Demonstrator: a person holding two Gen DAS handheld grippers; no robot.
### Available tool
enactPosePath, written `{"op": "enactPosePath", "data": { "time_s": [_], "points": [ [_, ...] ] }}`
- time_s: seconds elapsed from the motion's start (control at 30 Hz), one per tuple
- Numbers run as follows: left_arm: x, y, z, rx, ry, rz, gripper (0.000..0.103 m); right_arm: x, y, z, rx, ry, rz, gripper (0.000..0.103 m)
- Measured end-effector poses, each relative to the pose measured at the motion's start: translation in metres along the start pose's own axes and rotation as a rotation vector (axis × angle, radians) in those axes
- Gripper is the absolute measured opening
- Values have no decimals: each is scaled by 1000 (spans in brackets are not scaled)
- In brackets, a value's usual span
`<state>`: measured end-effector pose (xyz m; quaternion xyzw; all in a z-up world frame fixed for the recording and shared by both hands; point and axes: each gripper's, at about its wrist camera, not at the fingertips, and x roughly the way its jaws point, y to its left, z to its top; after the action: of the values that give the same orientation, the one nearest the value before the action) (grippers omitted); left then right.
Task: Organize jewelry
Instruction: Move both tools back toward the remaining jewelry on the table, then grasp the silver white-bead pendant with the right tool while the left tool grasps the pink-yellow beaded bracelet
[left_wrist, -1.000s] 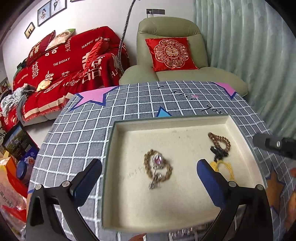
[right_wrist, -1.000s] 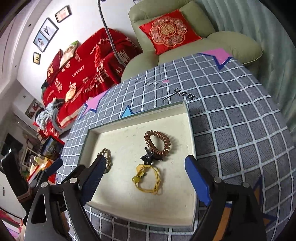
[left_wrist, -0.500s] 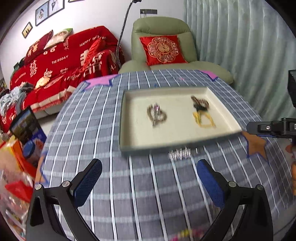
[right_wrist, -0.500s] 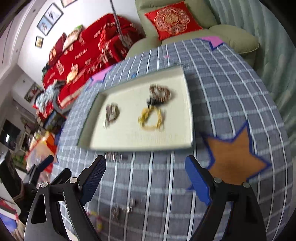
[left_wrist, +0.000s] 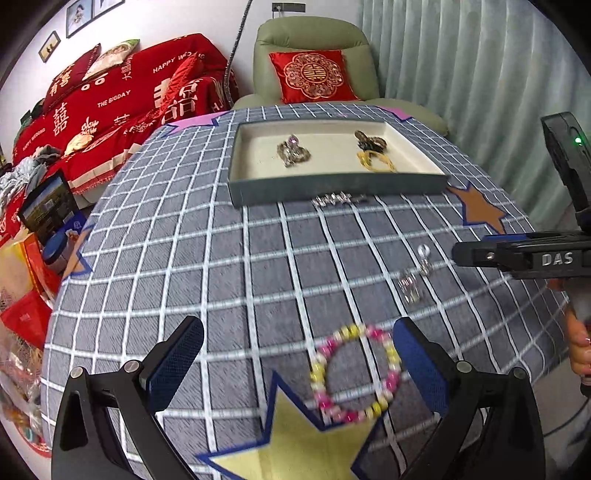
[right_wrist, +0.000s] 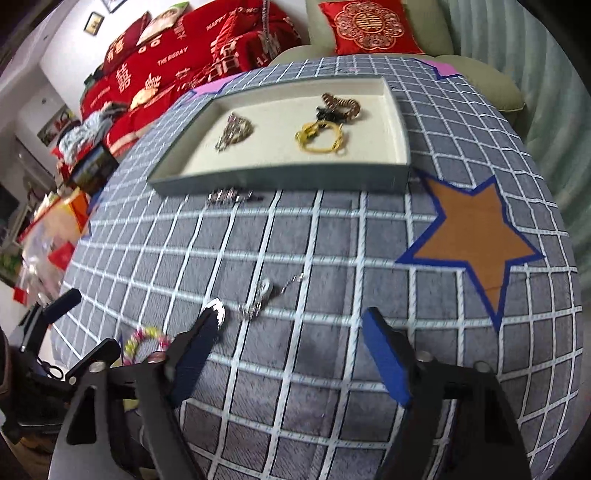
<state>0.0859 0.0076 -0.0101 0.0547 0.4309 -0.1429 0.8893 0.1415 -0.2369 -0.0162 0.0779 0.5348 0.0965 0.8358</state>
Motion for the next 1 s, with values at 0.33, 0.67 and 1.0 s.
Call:
{"op": "enactPosePath", "data": {
  "time_s": [0.33, 0.67, 1.0],
  "points": [
    [16, -9, -18, 1, 43, -22, 103, 16, 17, -11, -68, 22, -15, 67],
    [23, -16, -21, 10, 53, -10, 98, 26, 34, -6, -126, 0, -84, 59],
    [20, -23, -22, 26, 42, -21, 86, 33, 50, -6, -195, -19, -155, 50]
  ]
}}
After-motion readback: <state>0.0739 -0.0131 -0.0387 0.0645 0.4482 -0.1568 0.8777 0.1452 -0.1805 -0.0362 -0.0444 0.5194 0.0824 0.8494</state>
